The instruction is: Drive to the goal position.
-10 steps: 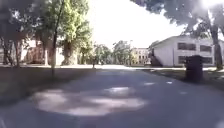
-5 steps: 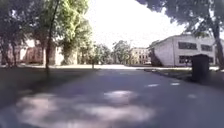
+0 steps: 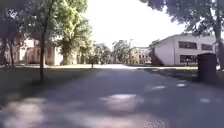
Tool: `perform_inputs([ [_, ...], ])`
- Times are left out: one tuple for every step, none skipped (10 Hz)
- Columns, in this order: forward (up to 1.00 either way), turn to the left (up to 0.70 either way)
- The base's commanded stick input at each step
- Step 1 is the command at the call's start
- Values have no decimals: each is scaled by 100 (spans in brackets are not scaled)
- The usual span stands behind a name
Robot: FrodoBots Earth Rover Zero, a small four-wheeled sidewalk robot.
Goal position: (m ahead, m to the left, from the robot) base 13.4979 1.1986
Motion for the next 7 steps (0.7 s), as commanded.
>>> perform_inputs([
  [70,0],
  [70,0],
  [70,0],
  [70,0],
  [70,0],
  [70,0],
  [70,0],
])
